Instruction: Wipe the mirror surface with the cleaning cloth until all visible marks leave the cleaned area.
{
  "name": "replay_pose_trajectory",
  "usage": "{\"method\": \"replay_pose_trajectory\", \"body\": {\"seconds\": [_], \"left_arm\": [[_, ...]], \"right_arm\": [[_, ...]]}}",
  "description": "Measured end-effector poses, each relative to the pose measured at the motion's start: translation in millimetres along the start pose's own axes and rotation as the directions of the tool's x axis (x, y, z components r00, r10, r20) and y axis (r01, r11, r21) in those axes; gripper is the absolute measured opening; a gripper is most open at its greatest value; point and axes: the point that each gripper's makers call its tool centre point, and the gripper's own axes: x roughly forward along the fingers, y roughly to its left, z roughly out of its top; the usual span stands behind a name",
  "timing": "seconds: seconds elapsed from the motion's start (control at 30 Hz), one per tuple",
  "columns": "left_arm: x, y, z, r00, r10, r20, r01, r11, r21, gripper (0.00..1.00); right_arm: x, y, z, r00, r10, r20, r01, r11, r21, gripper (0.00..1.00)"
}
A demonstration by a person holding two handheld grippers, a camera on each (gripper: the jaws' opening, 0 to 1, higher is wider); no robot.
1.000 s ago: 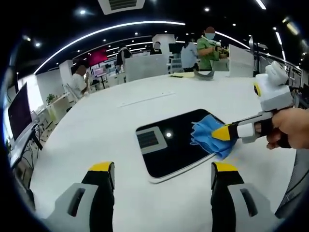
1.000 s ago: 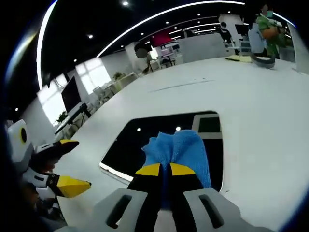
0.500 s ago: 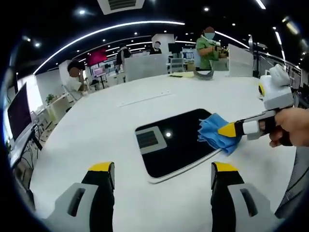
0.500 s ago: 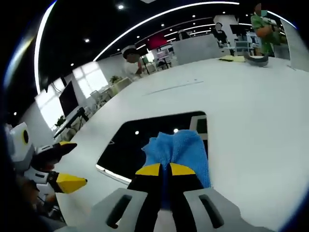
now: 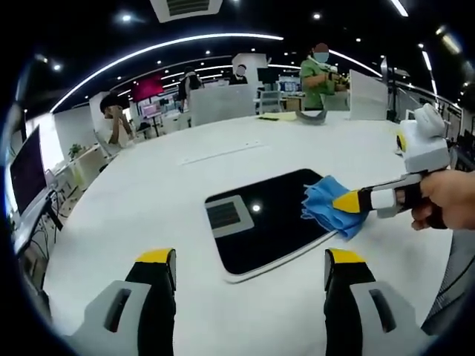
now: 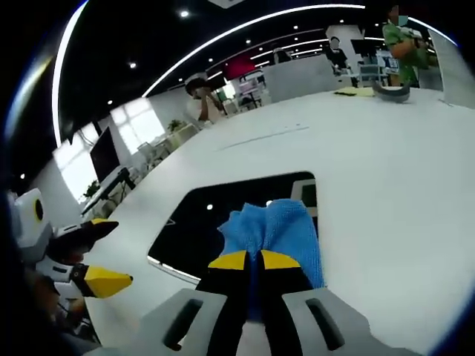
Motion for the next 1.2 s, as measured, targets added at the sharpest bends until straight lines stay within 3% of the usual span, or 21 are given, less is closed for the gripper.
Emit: {"method": "replay_pose_trajectory", "body": {"seconds": [0.7, 1.2], "left_arm": [[0, 4.4, -1.6, 1.0, 0.012, -0.003, -0.012, 1.0, -0.006, 0.82], [1, 6.2, -3.3, 1.0, 0.013, -0.008, -0.013, 1.0, -0.018, 0.82]], "right_arm": [[11, -15, 12.4, 1.0, -0.018, -0.003, 0.018, 1.0, 0.024, 0.01], [13, -14, 21.6, 1.0, -0.022, -0.004, 0.022, 1.0, 0.021, 0.01]]}}
